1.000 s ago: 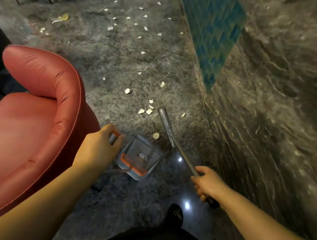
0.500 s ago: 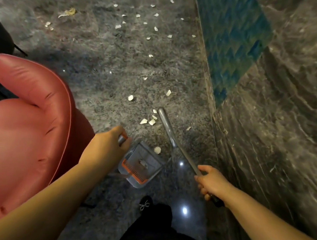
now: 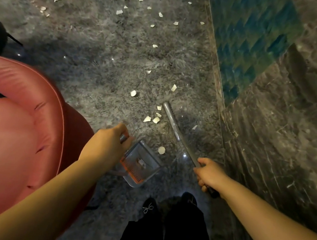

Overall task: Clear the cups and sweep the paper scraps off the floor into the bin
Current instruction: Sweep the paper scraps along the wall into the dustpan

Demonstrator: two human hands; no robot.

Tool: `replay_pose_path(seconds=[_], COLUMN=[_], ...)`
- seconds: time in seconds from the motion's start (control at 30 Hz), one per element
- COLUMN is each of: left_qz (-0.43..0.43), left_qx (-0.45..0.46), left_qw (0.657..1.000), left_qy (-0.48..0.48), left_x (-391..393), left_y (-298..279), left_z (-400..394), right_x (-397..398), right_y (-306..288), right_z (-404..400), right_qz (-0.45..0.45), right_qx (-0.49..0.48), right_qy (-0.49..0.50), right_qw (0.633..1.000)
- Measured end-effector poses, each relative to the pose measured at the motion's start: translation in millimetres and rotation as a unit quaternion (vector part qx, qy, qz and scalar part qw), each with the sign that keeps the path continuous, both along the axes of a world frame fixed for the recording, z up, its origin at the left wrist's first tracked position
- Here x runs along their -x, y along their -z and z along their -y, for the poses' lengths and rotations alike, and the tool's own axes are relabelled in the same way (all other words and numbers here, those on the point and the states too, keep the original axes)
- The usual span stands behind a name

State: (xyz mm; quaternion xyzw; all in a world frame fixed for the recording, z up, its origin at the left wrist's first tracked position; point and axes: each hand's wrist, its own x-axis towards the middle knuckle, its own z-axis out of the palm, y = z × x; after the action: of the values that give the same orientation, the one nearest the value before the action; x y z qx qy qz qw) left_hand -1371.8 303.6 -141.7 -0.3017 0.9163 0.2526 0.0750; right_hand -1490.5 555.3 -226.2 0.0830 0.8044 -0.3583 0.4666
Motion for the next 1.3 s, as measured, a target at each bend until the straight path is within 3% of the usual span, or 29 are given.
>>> replay_pose_path(seconds=[0.4, 0.83, 1.3], left_qz=[-0.019, -0.017, -0.063], left_qx=[0.003, -0.003, -0.034], left_qw=[1.0, 0.999, 0.997], left_qy=[-0.018, -0.032, 0.007], left_x=[12.3, 10.2, 50.1], left_y=[5.5, -1.8, -8.7], left_z=[4.0, 3.6, -10.1], right_x=[-37.7, -31.6, 28.5], right_y=[41.2, -14.7, -26.9], right_z=[9.1, 0.5, -25.8], right_qz=[0.074, 0.141, 0.039], right_qx=[-0.06, 0.029, 0.043], right_qy=[-0.086, -0.027, 0.083], right_qw=[0.992, 0.989, 0.995])
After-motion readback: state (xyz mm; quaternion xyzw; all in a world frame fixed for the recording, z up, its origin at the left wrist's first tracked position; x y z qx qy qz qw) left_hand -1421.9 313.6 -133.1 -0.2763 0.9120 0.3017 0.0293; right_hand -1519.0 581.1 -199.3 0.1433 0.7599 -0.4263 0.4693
